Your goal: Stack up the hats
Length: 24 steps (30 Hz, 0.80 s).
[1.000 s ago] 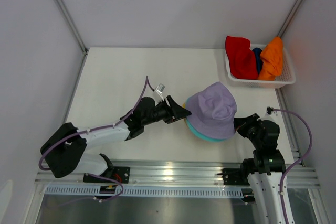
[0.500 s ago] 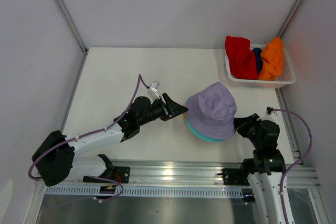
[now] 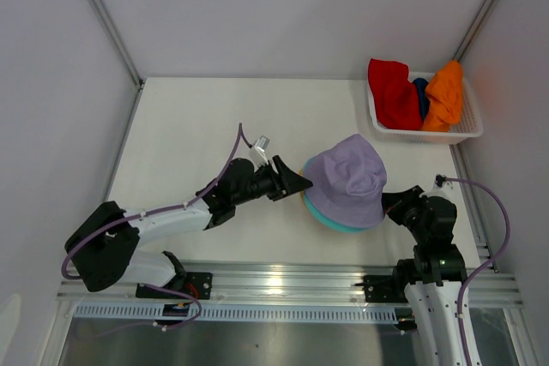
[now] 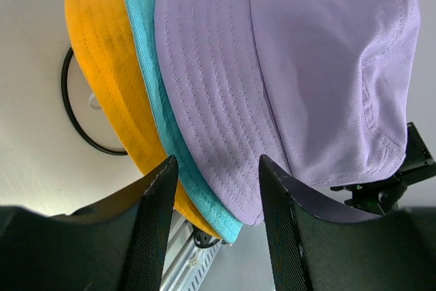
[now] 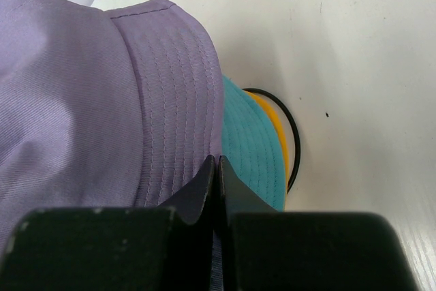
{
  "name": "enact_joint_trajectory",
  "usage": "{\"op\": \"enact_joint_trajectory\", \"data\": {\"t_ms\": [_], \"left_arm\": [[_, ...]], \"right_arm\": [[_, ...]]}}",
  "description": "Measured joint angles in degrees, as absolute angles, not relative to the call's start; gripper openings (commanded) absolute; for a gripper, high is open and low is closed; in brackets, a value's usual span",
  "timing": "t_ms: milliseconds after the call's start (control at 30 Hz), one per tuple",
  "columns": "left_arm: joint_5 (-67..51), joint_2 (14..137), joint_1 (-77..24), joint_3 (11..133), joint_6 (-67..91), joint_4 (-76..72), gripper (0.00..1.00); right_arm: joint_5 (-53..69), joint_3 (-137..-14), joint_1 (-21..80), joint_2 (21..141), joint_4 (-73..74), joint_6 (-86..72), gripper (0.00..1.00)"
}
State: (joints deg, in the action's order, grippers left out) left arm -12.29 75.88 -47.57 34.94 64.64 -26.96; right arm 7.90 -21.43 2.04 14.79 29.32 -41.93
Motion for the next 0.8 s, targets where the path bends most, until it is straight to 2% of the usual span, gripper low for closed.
{"op": "enact_joint_trajectory", "data": {"t_ms": [367, 467, 500, 567, 800], "left_arm": [[-12.67, 76.77, -47.64, 35.07, 65.14, -29.02, 0.50], [-12.67, 78.00, -47.66, 35.09, 65.71, -30.83, 0.40], [-12.67, 78.59, -47.66, 35.11, 65.98, -31.46, 0.24], [-12.62, 79.75, -47.66, 35.11, 66.32, -32.45, 0.01], [-11.55, 81.32, -47.90, 37.32, 62.50, -30.09, 0.01]], "right_arm": [[7.92, -21.43, 2.04, 14.79, 29.34, -41.93, 0.00], [7.90, -21.43, 2.07, 14.79, 29.34, -41.93, 0.00], [7.92, -21.43, 2.09, 14.79, 29.36, -41.93, 0.00], [7.90, -21.43, 2.09, 14.79, 29.45, -41.93, 0.00], [7.60, -21.43, 2.13, 14.79, 29.85, -41.74, 0.00]]}}
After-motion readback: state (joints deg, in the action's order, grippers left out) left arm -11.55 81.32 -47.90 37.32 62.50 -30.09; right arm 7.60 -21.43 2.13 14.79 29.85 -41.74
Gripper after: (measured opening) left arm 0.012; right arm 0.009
